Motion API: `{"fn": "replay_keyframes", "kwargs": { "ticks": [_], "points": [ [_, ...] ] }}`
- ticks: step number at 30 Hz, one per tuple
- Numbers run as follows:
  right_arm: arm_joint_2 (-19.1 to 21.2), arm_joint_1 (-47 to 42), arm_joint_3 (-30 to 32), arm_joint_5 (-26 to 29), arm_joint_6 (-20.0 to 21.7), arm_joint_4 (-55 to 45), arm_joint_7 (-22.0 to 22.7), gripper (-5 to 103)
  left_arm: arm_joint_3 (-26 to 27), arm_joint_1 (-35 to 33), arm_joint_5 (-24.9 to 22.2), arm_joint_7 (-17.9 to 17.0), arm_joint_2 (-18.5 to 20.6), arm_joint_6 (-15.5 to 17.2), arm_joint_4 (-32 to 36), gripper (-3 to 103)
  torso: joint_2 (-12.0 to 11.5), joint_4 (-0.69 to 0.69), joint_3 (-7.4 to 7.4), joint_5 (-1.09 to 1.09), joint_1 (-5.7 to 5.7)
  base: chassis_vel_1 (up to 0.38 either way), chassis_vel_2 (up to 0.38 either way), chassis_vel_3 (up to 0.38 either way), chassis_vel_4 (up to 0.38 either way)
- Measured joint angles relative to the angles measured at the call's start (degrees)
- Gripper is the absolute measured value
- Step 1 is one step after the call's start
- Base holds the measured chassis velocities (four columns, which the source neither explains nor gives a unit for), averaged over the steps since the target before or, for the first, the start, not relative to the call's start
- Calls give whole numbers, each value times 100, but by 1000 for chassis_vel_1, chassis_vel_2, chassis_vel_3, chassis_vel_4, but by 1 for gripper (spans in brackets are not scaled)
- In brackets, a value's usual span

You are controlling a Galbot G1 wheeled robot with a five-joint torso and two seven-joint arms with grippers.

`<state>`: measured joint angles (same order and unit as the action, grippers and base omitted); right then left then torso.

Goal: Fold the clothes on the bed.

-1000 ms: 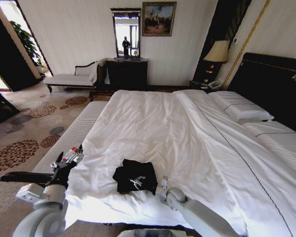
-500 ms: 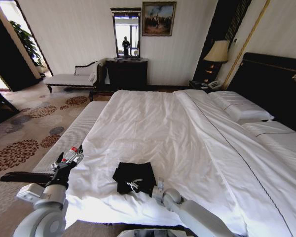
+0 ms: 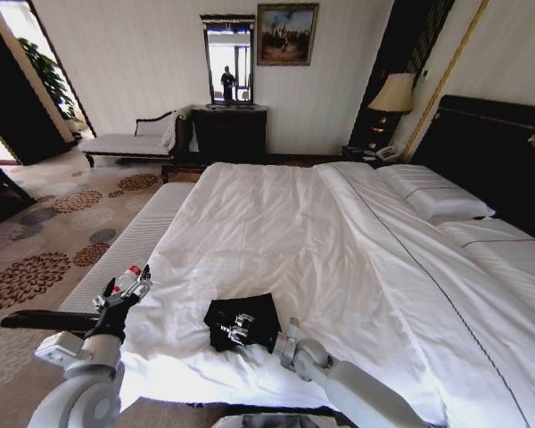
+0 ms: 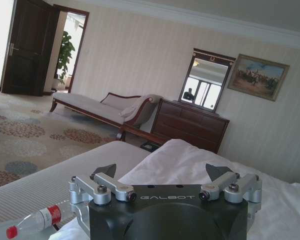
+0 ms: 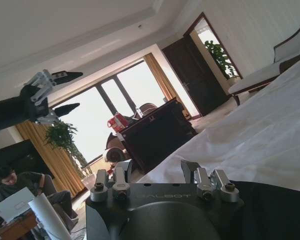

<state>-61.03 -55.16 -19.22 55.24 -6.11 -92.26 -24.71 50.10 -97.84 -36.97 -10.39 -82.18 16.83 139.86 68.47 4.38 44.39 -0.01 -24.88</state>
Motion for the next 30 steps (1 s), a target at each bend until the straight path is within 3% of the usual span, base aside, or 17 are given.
{"fn": "replay_keyframes", "kwargs": {
  "ticks": [1,3,4,5,6,7,9,13,18,22,26,30],
  "points": [
    [0,0,0,0,0,0,0,54,0,0,0,0,0,0,0,100,0,0,0,0,0,0,0,0,0],
    [-276,139,-72,144,82,176,529,66,10,-13,-2,-3,12,-1,9,100,0,0,0,0,0,0,0,0,0],
    [-368,177,-99,180,105,220,663,66,19,-15,-4,-6,18,-1,16,100,0,-1,0,0,0,0,0,0,0],
    [-582,263,-161,242,160,325,935,77,37,-21,-12,-13,26,-2,25,100,0,-2,0,0,0,0,0,0,0],
    [-729,317,-209,262,198,429,1113,77,51,-29,-20,-16,30,-2,31,100,0,-2,0,0,0,0,0,0,0],
    [-729,317,-209,262,198,429,1113,77,51,-29,-20,-16,30,-2,31,100,0,-2,0,0,0,0,0,0,0],
    [-1050,423,-346,261,282,681,1373,87,106,-68,-55,-24,25,-5,44,100,0,-2,0,0,0,0,0,0,0],
    [-1254,507,-534,216,350,893,1448,99,166,-142,-78,-30,7,-34,46,100,0,1,0,-1,0,0,0,0,0],
    [-1633,712,-854,146,418,1402,1582,100,369,-303,-180,-31,-26,-76,95,100,0,-1,0,0,0,0,0,0,0],
    [-1706,795,-994,123,433,1480,1585,100,519,-368,-266,-35,-15,-79,122,100,0,-1,0,-1,0,0,0,0,0],
    [-1518,869,-1017,26,246,1102,1371,100,597,-417,-311,-80,-31,-77,203,100,0,-1,0,2,0,0,0,0,0],
    [-1133,910,-363,227,56,339,1044,100,515,-387,-273,-99,-33,-49,186,100,0,-1,0,3,0,0,0,0,0]
  ]
}}
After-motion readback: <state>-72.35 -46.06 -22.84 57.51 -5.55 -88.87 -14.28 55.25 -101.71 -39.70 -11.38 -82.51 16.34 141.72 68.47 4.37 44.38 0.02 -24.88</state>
